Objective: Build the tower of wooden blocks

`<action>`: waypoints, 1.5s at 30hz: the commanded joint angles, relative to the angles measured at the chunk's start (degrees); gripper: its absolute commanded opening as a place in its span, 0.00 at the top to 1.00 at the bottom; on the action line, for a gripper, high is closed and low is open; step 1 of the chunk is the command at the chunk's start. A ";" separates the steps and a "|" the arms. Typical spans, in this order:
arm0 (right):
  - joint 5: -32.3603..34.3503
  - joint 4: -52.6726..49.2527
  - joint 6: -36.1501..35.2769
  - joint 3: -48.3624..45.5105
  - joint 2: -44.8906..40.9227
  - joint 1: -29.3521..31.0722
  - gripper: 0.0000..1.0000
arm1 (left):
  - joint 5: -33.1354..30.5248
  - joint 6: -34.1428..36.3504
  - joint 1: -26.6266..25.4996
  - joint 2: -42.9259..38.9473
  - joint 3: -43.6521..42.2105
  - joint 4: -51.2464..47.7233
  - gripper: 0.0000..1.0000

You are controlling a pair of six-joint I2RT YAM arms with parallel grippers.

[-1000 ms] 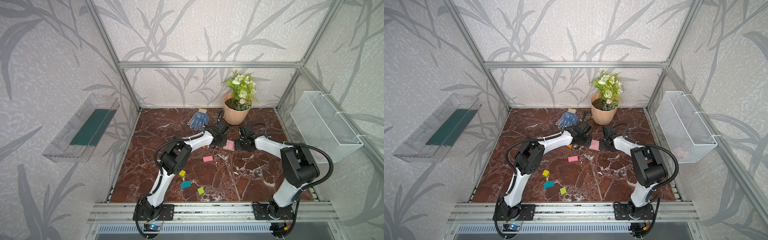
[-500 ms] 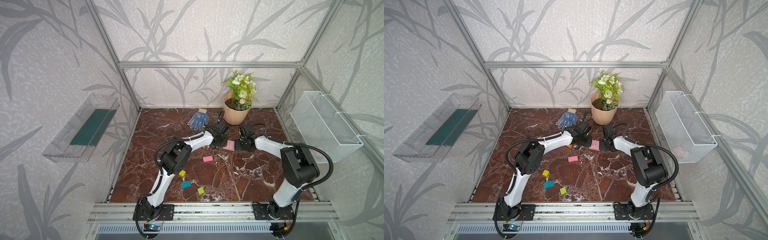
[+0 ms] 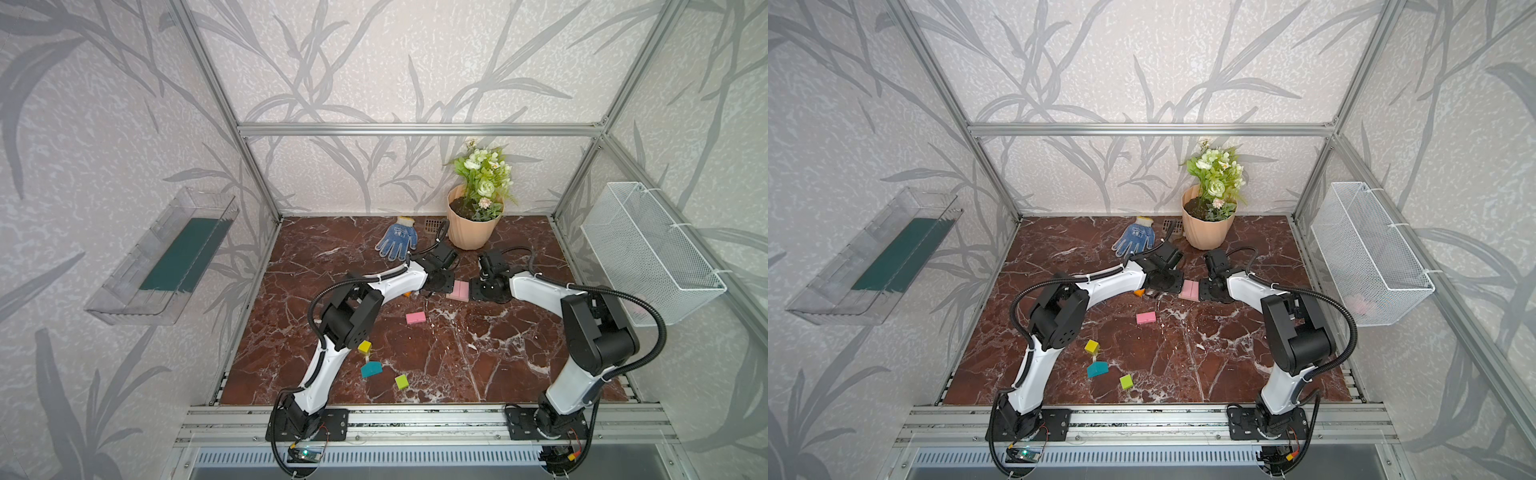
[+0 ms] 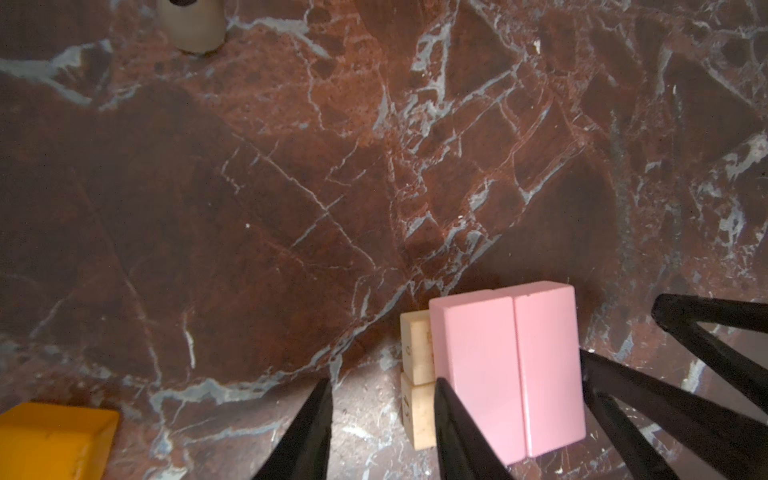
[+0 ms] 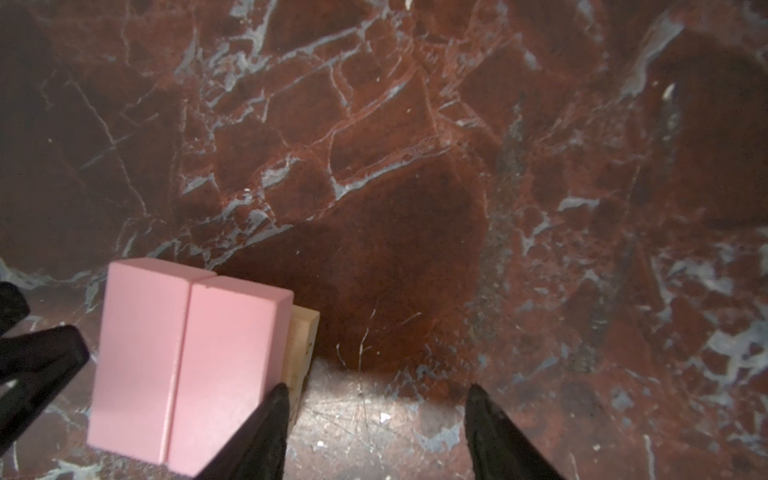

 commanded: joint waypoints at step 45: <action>12.53 -6.62 12.42 14.28 8.01 36.47 0.07 | -39.27 -2.16 27.62 -66.62 -69.07 18.79 0.20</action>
